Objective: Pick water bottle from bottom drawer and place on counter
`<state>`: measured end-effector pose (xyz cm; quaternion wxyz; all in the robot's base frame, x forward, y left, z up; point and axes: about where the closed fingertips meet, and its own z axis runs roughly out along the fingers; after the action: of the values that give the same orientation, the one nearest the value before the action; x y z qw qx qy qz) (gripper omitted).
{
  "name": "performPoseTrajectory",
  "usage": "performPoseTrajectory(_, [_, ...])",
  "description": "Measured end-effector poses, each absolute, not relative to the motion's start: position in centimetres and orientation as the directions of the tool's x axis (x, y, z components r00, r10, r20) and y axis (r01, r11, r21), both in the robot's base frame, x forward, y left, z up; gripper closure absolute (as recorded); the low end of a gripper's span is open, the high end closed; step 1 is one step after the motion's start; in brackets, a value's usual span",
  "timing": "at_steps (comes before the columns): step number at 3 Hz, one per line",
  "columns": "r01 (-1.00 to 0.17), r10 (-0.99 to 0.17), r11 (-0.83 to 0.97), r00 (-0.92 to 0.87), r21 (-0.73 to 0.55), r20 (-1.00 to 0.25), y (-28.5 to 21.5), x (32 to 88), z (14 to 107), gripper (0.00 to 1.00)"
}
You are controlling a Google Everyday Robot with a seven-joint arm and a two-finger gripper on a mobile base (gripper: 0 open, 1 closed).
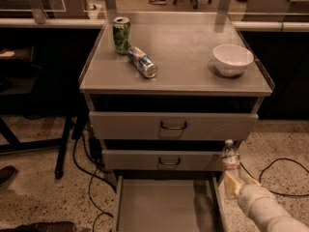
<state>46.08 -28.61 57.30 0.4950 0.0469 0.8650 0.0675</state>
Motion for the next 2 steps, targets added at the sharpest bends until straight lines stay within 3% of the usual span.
performPoseTrajectory(2, [-0.104,0.061,0.989,-0.345,0.102,-0.936,-26.0,45.1,66.9,1.0])
